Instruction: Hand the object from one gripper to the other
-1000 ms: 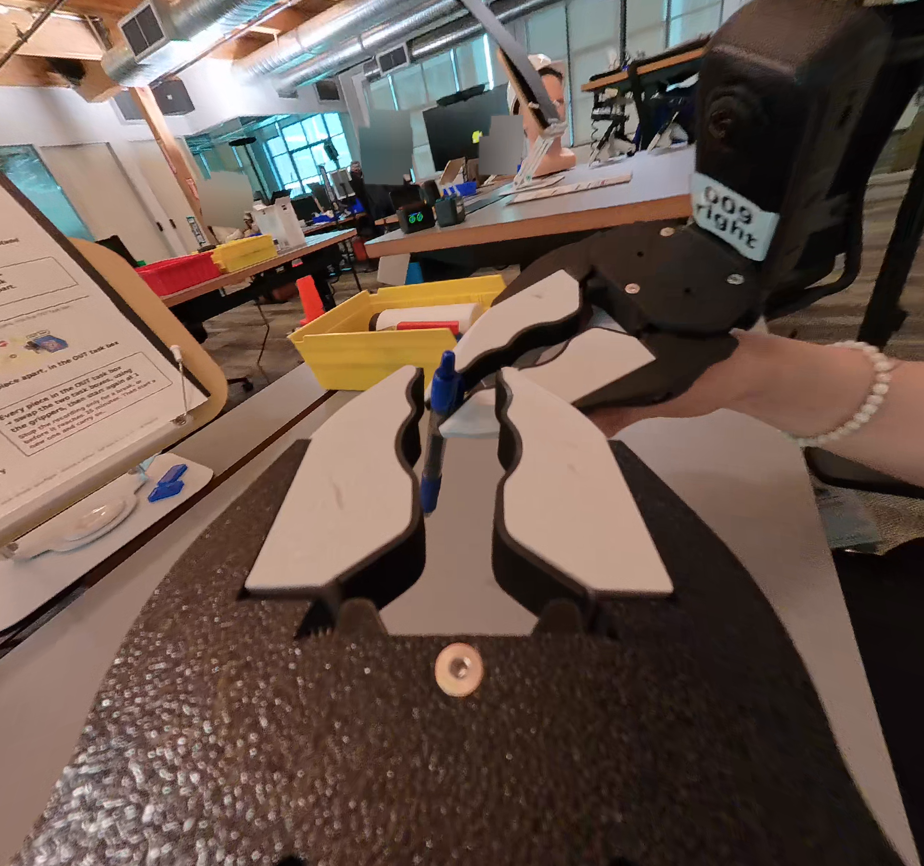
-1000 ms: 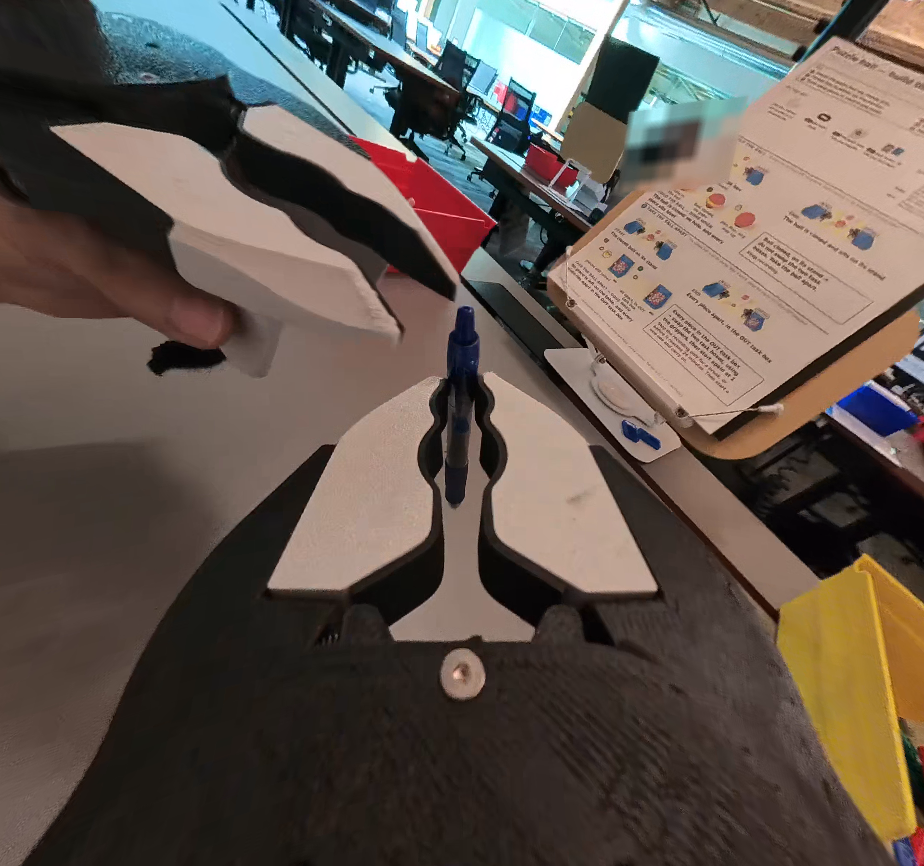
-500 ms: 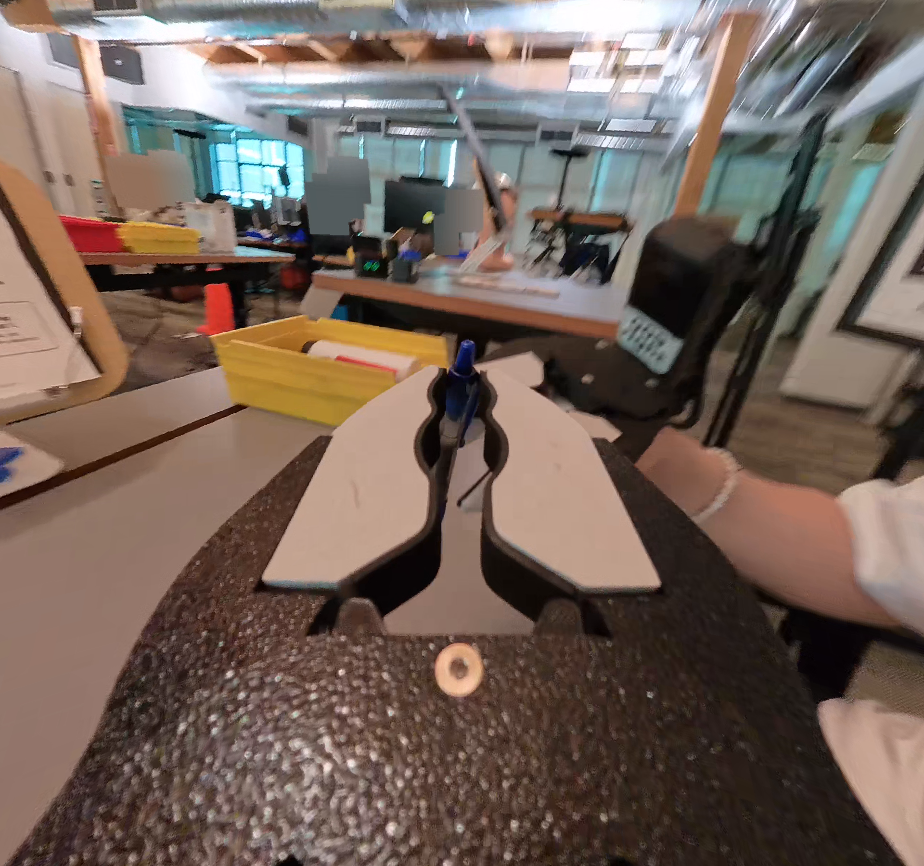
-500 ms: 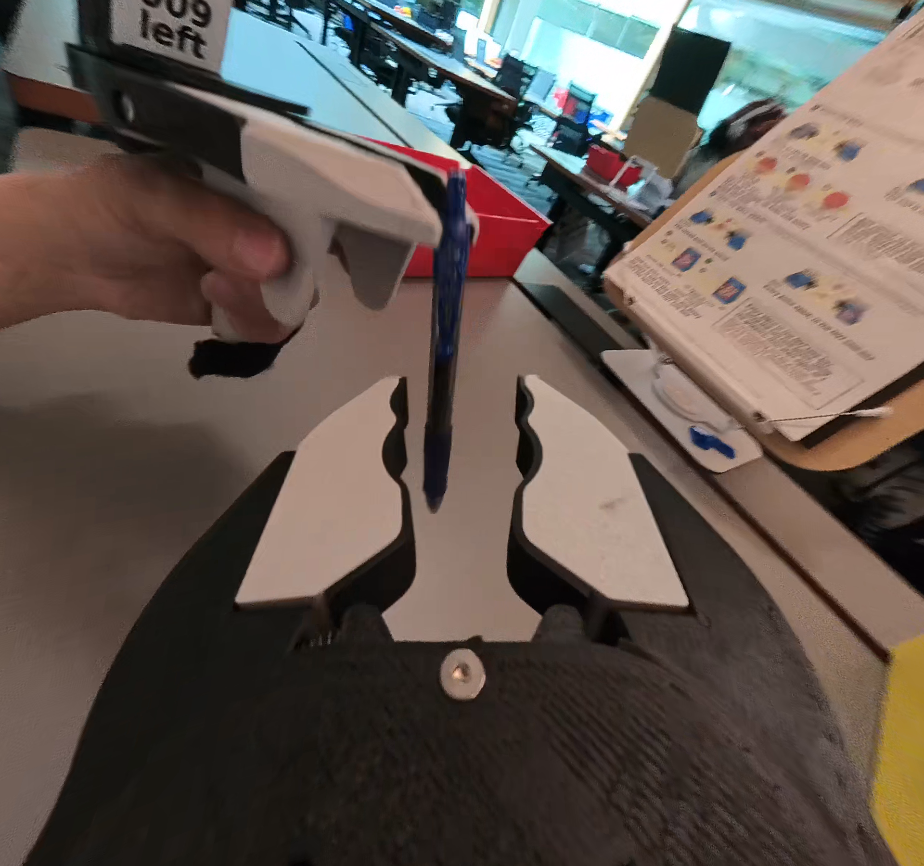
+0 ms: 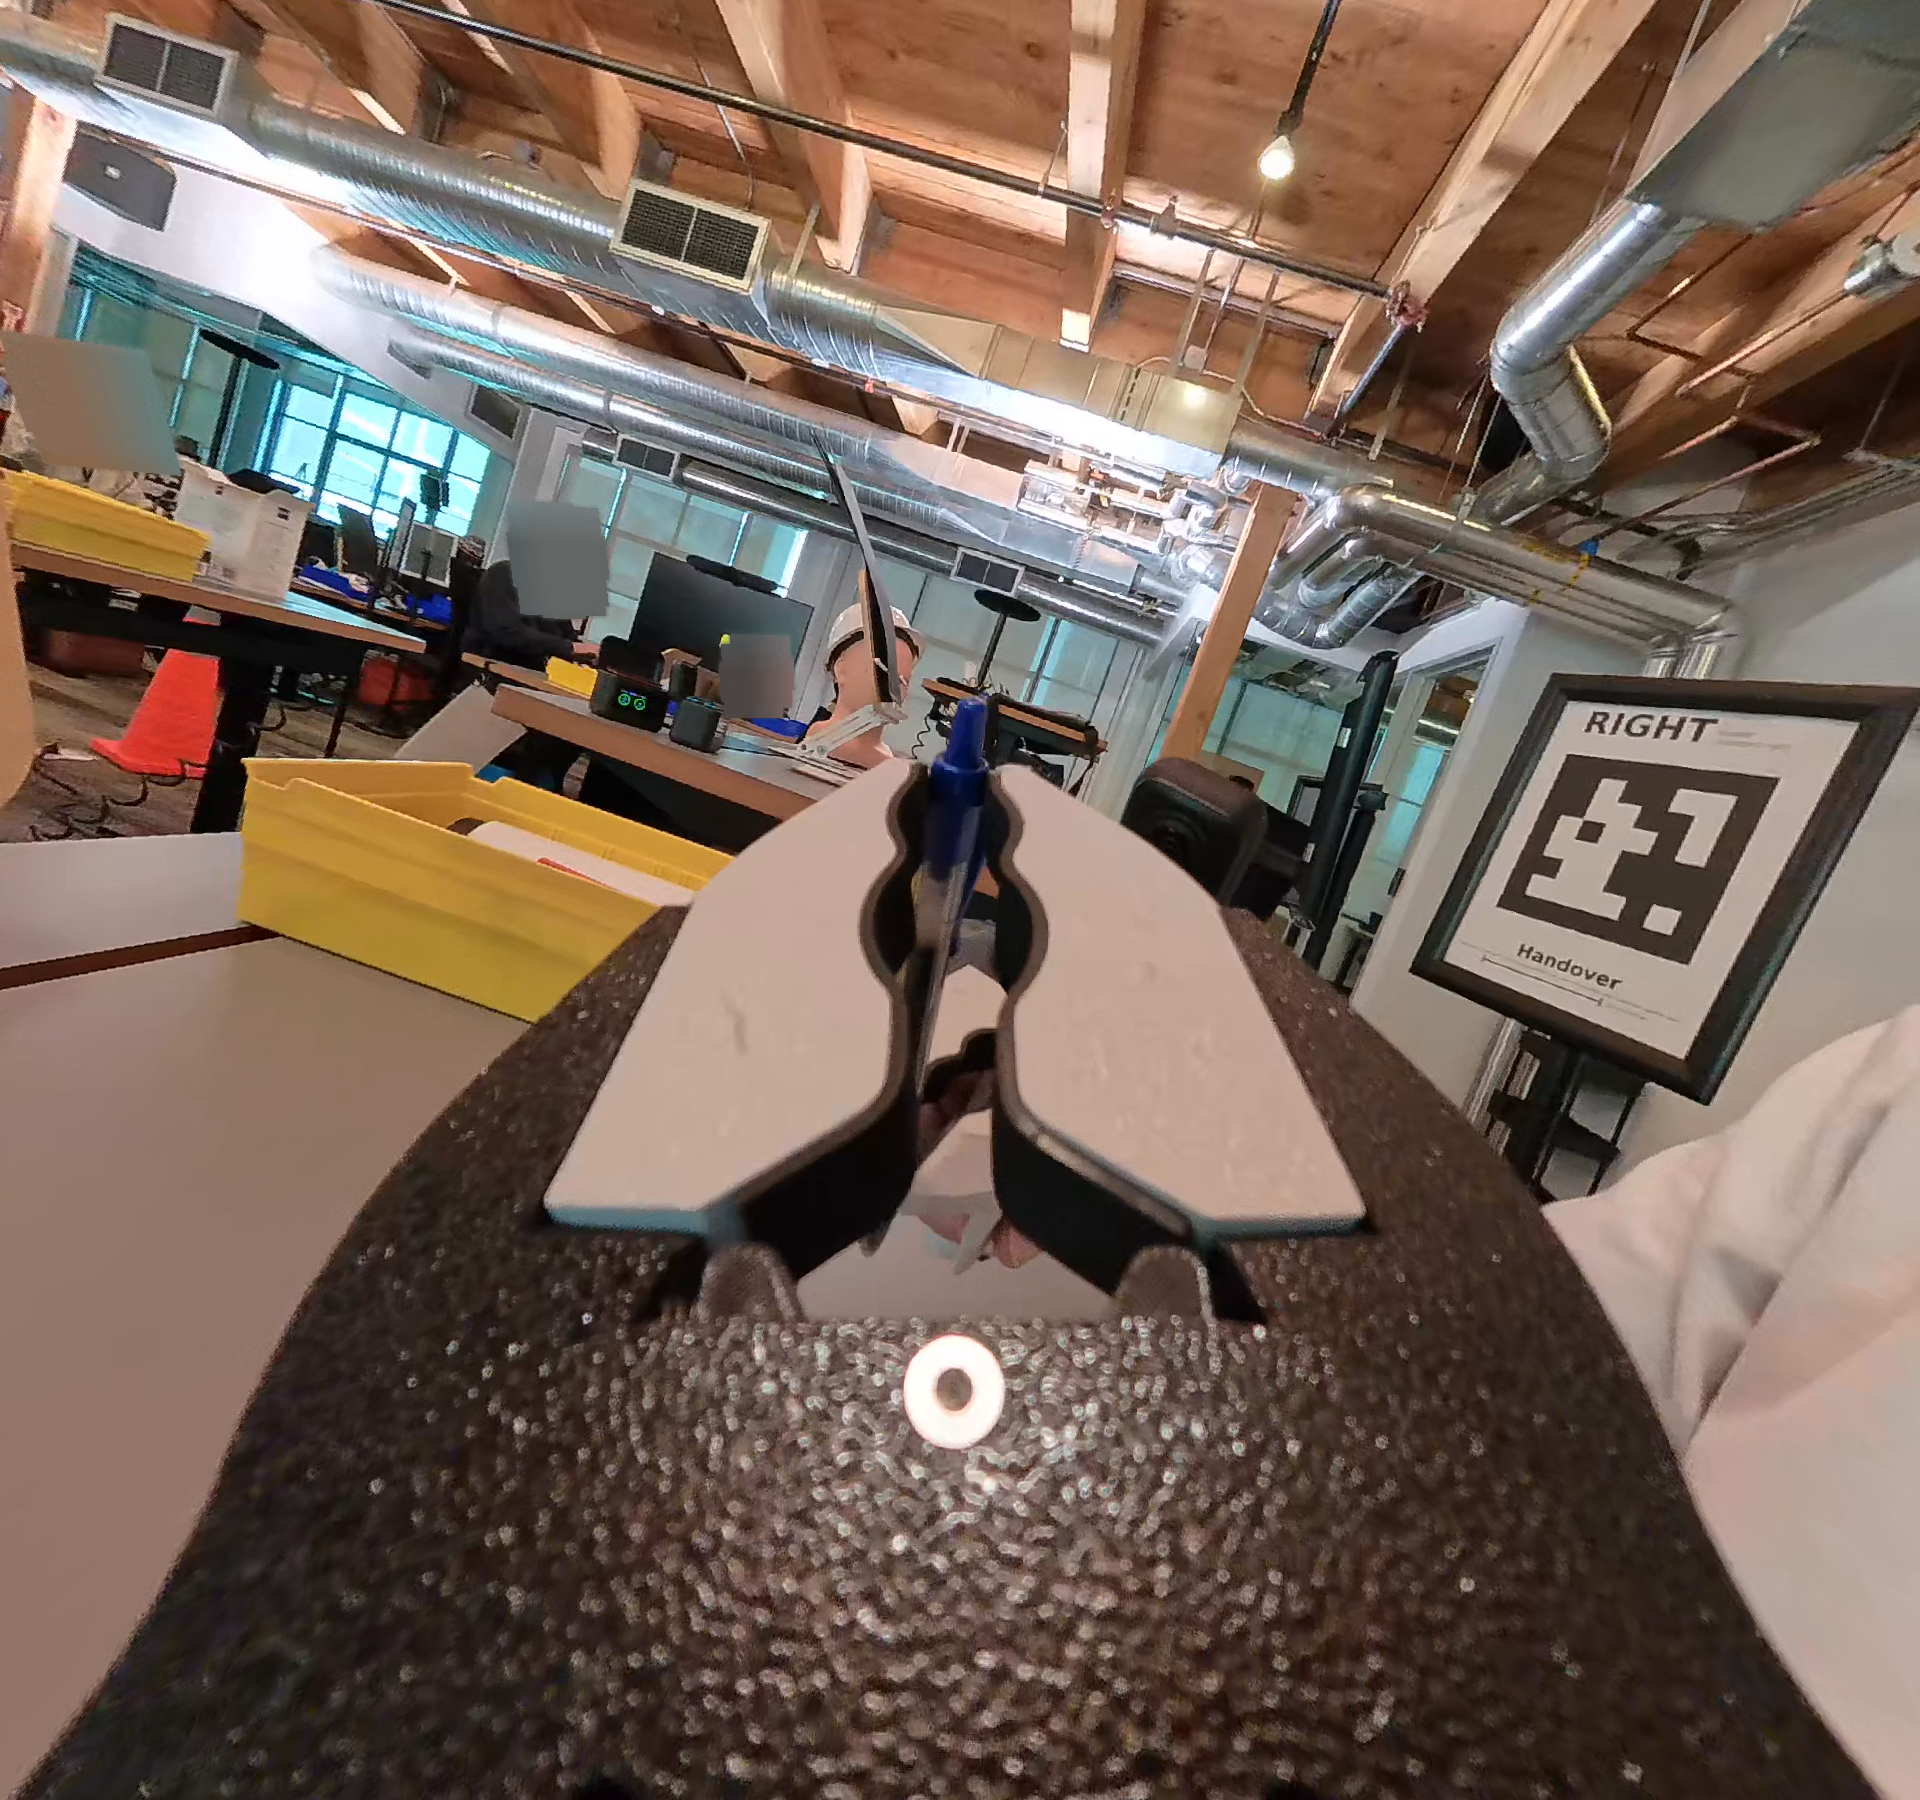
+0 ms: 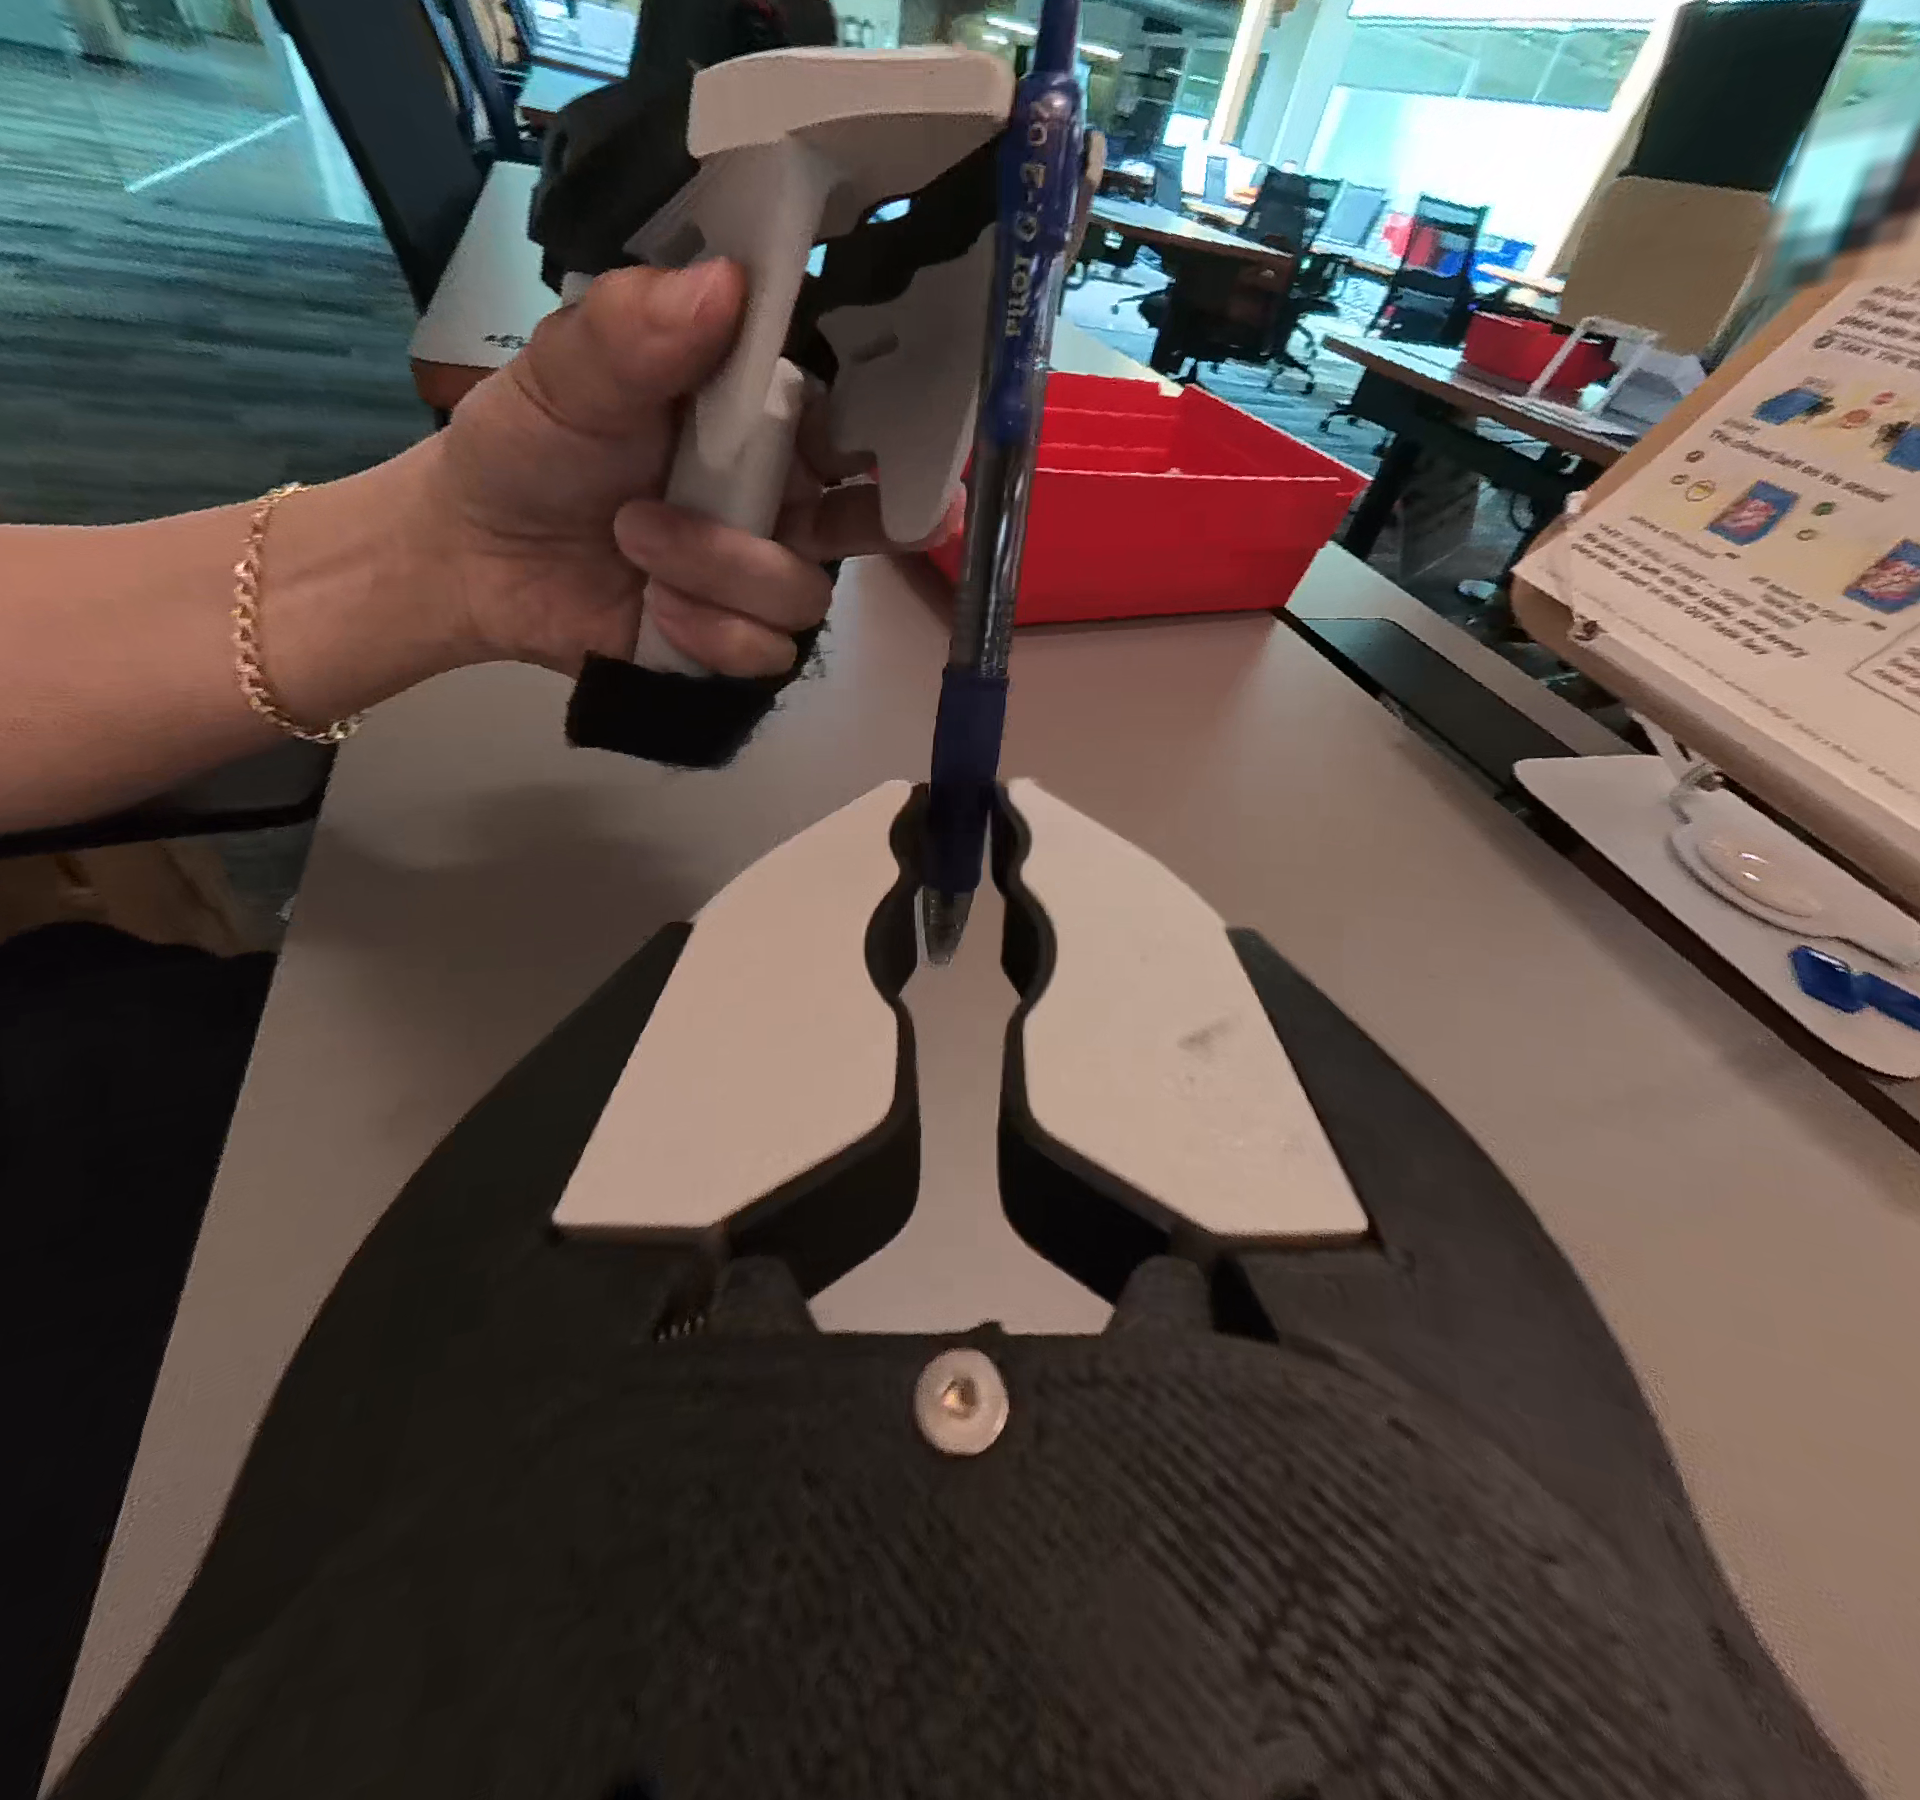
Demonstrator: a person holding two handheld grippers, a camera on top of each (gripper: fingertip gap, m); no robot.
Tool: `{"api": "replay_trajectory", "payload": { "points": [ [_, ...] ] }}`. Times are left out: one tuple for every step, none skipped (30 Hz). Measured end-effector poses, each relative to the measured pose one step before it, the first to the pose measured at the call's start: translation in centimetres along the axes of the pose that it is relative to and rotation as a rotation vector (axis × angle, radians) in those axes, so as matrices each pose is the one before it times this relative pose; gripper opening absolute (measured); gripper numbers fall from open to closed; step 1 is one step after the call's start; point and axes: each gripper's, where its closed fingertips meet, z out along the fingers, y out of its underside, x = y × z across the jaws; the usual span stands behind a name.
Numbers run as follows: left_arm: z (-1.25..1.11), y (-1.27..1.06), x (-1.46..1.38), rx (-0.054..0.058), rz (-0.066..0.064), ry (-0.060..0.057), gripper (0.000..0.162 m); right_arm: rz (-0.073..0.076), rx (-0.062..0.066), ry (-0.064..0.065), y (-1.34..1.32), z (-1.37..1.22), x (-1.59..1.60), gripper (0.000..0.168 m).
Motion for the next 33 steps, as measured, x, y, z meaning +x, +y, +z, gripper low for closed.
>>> {"api": "replay_trajectory", "payload": {
  "points": [
    [-0.011, 0.044, 0.004, -0.0059, 0.0058, -0.001, 0.01, -0.0005, -0.0078, -0.0018, 0.081, 0.085, -0.066, 0.011],
    [-0.051, -0.05, -0.076, -0.0014, 0.0044, -0.0062, 0.01, -0.004, -0.0072, 0.0024, 0.012, 0.028, 0.025, 0.011],
    [-0.095, -0.148, -0.098, 0.0023, 0.0063, -0.0062, 0.01, -0.0009, -0.003, 0.0152, -0.102, -0.058, 0.249, 0.011],
    [-0.129, -0.151, -0.161, 0.0012, 0.0066, -0.0104, 0.01, 0.0, 0.0021, 0.0231, -0.143, -0.122, 0.384, 0.01],
    [-0.136, -0.094, -0.258, -0.0035, 0.0082, -0.0155, 0.01, -0.0014, 0.0017, 0.0159, -0.101, -0.155, 0.307, 0.01],
    [-0.13, -0.029, -0.309, -0.0065, 0.0119, -0.0196, 0.011, -0.0019, -0.0038, 0.0207, -0.023, -0.142, 0.351, 0.01],
    [-0.099, 0.051, -0.426, -0.0084, 0.0185, -0.0316, 0.011, -0.0051, -0.0057, 0.0286, -0.002, -0.1, 0.405, 0.01],
    [-0.045, 0.216, -0.493, -0.0139, 0.0284, -0.0395, 0.018, -0.0005, 0.0045, 0.0348, -0.172, -0.079, 0.427, 0.01],
    [0.085, 0.461, -0.46, -0.0259, 0.0301, -0.0392, 0.027, 0.0039, 0.0144, 0.0429, -0.345, -0.072, 0.502, 0.01],
    [0.229, 0.745, -0.38, -0.0433, 0.0237, -0.036, 0.031, 0.0003, 0.006, 0.0527, -0.25, -0.017, 0.579, 0.01],
    [0.349, 0.934, -0.302, -0.0542, 0.0171, -0.0341, 0.034, -0.0233, -0.0083, 0.0477, -0.062, 0.027, 0.396, 0.01],
    [0.424, 0.868, -0.165, -0.048, 0.0112, -0.0309, 0.039, -0.0436, -0.0189, 0.0437, 0.119, 0.085, 0.231, 0.01],
    [0.426, 0.635, 0.02, -0.0303, 0.0092, -0.0238, 0.039, -0.0465, -0.0291, 0.0504, 0.282, 0.117, 0.235, 0.01],
    [0.378, 0.491, 0.128, -0.0193, 0.0101, -0.0211, 0.038, -0.0429, -0.0246, 0.0454, 0.22, 0.142, 0.153, 0.01],
    [0.334, 0.489, 0.045, -0.022, 0.0092, -0.0265, 0.035, -0.0327, -0.0208, 0.0357, 0.199, 0.149, 0.036, 0.01],
    [0.296, 0.55, -0.004, -0.0267, 0.0078, -0.0274, 0.033, -0.0201, -0.0198, 0.0302, 0.203, 0.147, -0.025, 0.01],
    [0.262, 0.557, -0.005, -0.0294, 0.0064, -0.0232, 0.032, -0.0166, -0.0094, 0.0156, 0.102, 0.135, -0.197, 0.01],
    [0.204, 0.452, -0.04, -0.0236, 0.0038, -0.0216, 0.03, -0.0148, -0.0049, 0.0082, 0.04, 0.111, -0.268, 0.01],
    [0.09, 0.205, -0.061, -0.0065, 0.0022, -0.0186, 0.024, -0.0155, -0.0108, 0.0047, 0.099, 0.113, -0.271, 0.01],
    [-0.022, -0.026, -0.004, 0.0095, 0.0017, -0.0098, 0.013, -0.0199, -0.0047, 0.0022, -0.005, 0.084, -0.259, 0.011],
    [-0.051, -0.096, 0.15, 0.0102, -0.0008, 0.0065, 0.011, -0.0131, 0.0027, 0.0095, -0.081, 0.017, -0.057, 0.011],
    [-0.015, -0.014, 0.178, -0.0016, -0.0042, 0.0153, 0.01, 0.0017, 0.0003, -0.0006, -0.011, 0.005, -0.031, 0.011],
    [-0.024, 0.07, 0.04, -0.0116, -0.0001, 0.0114, 0.01, 0.0171, 0.0011, -0.0197, 0.018, 0.002, -0.106, 0.011],
    [-0.055, 0.059, 0.036, -0.0112, 0.0049, 0.016, 0.01, 0.026, 0.0058, -0.0393, 0.01, -0.032, -0.229, 0.011],
    [-0.082, -0.016, 0.116, -0.003, 0.0012, 0.0269, 0.01, 0.0394, 0.0138, -0.0458, -0.072, -0.086, -0.206, 0.011],
    [-0.13, -0.121, 0.182, 0.0062, -0.0107, 0.0363, 0.01, 0.0475, 0.0236, -0.0586, -0.226, -0.174, -0.286, 0.012],
    [-0.147, -0.167, 0.222, 0.0087, -0.0191, 0.0446, 0.01, 0.0522, 0.0293, -0.0789, -0.294, -0.21, -0.528, 0.021],
    [-0.162, -0.114, 0.412, 0.003, -0.017, 0.0625, 0.01, 0.0616, 0.0242, -0.0723, -0.249, -0.248, -0.412, 0.029],
    [-0.168, 0.003, 0.625, -0.004, -0.011, 0.0793, 0.01, 0.0614, 0.024, -0.0704, -0.25, -0.278, -0.379, 0.035],
    [-0.207, 0.014, 0.506, -0.0011, -0.0081, 0.0679, 0.009, 0.0609, 0.0267, -0.0842, -0.274, -0.294, -0.632, 0.038],
    [-0.248, 0.008, 0.436, 0.0033, -0.0049, 0.0594, 0.009, 0.0686, 0.028, -0.0732, -0.275, -0.274, -0.537, 0.038],
    [-0.264, 0.019, 0.701, 0.0046, -0.0041, 0.0771, 0.009, 0.0694, 0.0294, -0.0556, -0.272, -0.212, -0.349, 0.038],
    [-0.268, -0.062, 0.765, 0.0098, -0.0107, 0.0781, 0.009, 0.0596, 0.021, -0.0632, -0.139, -0.148, -0.499, 0.036]
  ]
}}
